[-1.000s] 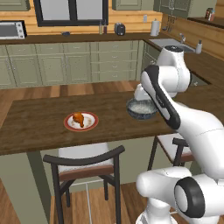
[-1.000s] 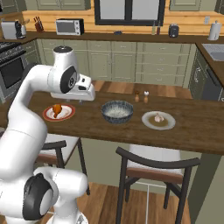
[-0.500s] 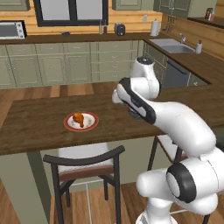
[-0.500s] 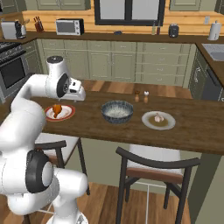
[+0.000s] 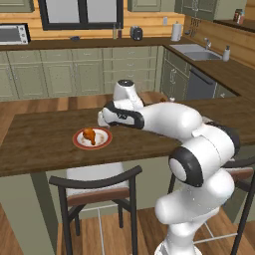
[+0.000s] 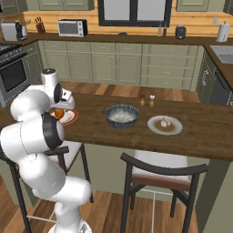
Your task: Pick the chicken drumstick and garlic from their plates and place them in the bowl. Then put the bowl in the fridge.
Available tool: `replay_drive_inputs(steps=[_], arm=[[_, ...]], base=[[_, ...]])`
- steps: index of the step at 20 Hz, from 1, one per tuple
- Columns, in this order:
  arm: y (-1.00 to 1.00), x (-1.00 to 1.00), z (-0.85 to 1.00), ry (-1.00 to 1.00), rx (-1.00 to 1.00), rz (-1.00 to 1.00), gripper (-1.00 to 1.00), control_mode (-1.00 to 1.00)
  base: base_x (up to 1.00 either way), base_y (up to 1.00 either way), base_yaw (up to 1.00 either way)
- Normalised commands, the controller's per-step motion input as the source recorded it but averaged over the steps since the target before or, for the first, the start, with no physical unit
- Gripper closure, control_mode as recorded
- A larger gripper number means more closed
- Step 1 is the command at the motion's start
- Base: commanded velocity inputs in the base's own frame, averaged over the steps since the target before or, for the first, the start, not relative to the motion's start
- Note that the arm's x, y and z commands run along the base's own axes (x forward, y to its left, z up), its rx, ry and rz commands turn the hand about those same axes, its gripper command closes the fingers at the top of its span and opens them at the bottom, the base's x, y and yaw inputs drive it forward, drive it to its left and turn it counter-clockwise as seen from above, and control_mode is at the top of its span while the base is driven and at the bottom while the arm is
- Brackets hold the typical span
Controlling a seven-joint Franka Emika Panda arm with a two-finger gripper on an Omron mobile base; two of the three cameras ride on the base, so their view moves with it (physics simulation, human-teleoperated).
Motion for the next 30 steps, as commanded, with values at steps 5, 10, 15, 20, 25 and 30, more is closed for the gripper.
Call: replay_drive_inputs(steps=[5, 10, 15, 20, 25, 30], arm=[[0.68, 0.33, 0.00, 0.26, -0.07, 0.06, -1.00, -1.00], [0.59, 0.51, -0.22, 0.18, -0.06, 0.01, -1.00, -1.00], [0.13, 0.61, -0.78, 0.00, -0.02, 0.00, -1.00, -1.00], [0.22, 0.76, -0.53, 0.00, -0.01, 0.00, -1.00, -1.00], [0.19, 0.42, -0.49, 0.05, -0.04, 0.00, -1.00, -1.00], [0.00, 0.05, -0.67, 0.00, -0.10, 0.06, -1.00, -1.00]], base=[[0.00, 0.00, 0.00], [0.00, 0.00, 0.00], [0.00, 0.00, 0.00], [0.00, 0.00, 0.00], [0.00, 0.00, 0.00], [0.00, 0.00, 0.00]])
